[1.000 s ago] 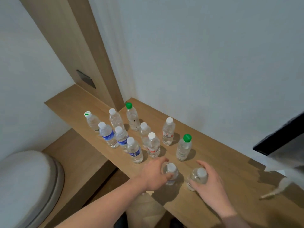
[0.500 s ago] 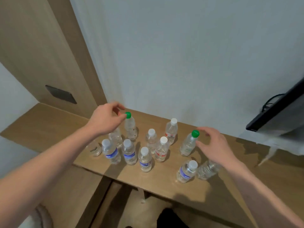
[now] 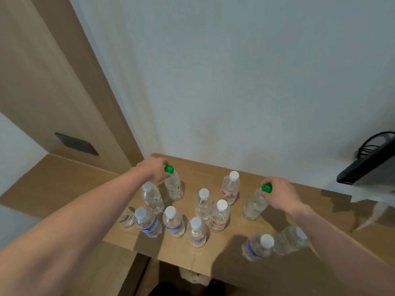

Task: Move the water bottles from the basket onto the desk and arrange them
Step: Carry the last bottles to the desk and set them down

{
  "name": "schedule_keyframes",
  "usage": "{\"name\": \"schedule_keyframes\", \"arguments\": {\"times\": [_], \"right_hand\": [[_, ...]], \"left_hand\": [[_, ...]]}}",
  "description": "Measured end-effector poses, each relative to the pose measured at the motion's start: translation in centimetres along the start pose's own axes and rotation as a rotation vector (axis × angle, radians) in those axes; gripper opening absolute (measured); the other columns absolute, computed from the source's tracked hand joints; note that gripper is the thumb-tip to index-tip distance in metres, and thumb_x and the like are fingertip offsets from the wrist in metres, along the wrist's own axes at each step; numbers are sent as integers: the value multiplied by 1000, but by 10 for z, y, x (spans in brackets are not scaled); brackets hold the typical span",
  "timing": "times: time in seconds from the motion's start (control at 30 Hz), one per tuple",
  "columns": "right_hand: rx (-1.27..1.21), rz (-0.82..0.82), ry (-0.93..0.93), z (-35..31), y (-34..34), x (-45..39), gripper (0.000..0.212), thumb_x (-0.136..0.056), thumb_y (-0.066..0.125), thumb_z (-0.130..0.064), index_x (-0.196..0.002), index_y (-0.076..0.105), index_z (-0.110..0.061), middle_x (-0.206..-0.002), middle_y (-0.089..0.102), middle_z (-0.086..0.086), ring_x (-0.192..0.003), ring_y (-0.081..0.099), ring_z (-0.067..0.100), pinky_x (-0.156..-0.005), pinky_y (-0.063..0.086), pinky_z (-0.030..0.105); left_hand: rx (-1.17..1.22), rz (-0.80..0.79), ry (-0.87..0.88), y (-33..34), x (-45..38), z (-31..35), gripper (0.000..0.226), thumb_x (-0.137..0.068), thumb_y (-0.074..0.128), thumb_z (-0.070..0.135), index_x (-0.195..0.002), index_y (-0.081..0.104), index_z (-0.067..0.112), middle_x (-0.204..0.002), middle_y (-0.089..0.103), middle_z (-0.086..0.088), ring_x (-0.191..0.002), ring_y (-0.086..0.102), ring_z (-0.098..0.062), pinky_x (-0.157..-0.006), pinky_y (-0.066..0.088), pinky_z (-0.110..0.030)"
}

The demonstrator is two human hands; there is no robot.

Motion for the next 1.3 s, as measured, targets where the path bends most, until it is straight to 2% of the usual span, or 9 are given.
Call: {"name": "schedule_keyframes", "arguments": {"times": [0.13,0.37,0.6,0.73,0.87,0.97,1.1,1.17,1.3], "right_hand": [[-98,86,77,6,-13,-8,25,-93,79,-20,-119,76,-20,-125,73,9,-114,66,29,-98,55,40],[-167,219,54,-40,-62,-33,27,-92,81,-21,-118,77,-22,-128,72,8,-120,63,31,-104,52,43],[-174,205,-75,-121,-68,-74,25,-93,80,-22,-117,76,-23,-126,72,2,-115,64,26,-99,53,41],[-160,134,-138,-179,-44,-103,23,-93,80,-20,-116,75,-22,-122,72,1,-103,60,20,-88,46,30],[-189,81,-137,-228,-1,-126,23,-93,79,-17,-115,75,-19,-122,71,4,-109,64,24,-93,50,31],[-256,67,-124,-255,30,-135,25,-93,79,-16,-117,74,-17,-124,71,6,-115,64,27,-99,51,34],[-312,67,-132,-288,58,-142,29,-94,76,-16,-123,73,-17,-125,70,4,-116,64,26,-101,52,38],[-320,61,-147,-303,67,-147,30,-95,77,-16,-124,73,-18,-125,70,3,-115,64,25,-102,52,38],[-299,51,-172,-323,78,-158,31,-96,76,-18,-127,72,-16,-126,70,3,-115,64,25,-101,52,35]], "left_hand": [[-77,46,90,5,-14,6,47,-94,65,56,-131,59,27,-115,67,3,-97,60,-20,-78,50,-35],[-159,98,273,-15,-45,13,44,-93,61,63,-121,61,30,-104,65,5,-94,61,-21,-80,52,-37],[-86,169,267,-77,-81,-13,49,-95,60,61,-130,62,27,-125,67,-2,-113,63,-27,-81,49,-35],[-108,180,272,-96,-109,-20,49,-96,61,58,-132,61,24,-128,66,-5,-116,62,-30,-84,49,-36],[-121,170,248,-102,-138,-26,50,-97,61,55,-135,59,23,-130,65,-6,-117,61,-31,-89,51,-38],[-130,145,229,-102,-152,-31,44,-100,62,45,-137,59,21,-133,63,-6,-121,60,-31,-92,51,-39],[-178,87,252,-95,-163,-35,29,-95,62,13,-123,65,19,-123,66,-6,-105,61,-29,-76,47,-36],[-200,89,270,-93,-166,-35,32,-93,58,4,-120,65,19,-119,66,-6,-100,60,-29,-75,45,-34],[-240,136,304,-89,-169,-32,42,-94,57,-2,-130,63,18,-125,64,-7,-111,63,-30,-80,48,-33]]}}
Point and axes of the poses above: each hand's wrist, its own x-axis away from the middle knuckle, its own y-axis out of the palm, z = x × y, the point moved 8 cm from there along -x, towards the middle knuckle
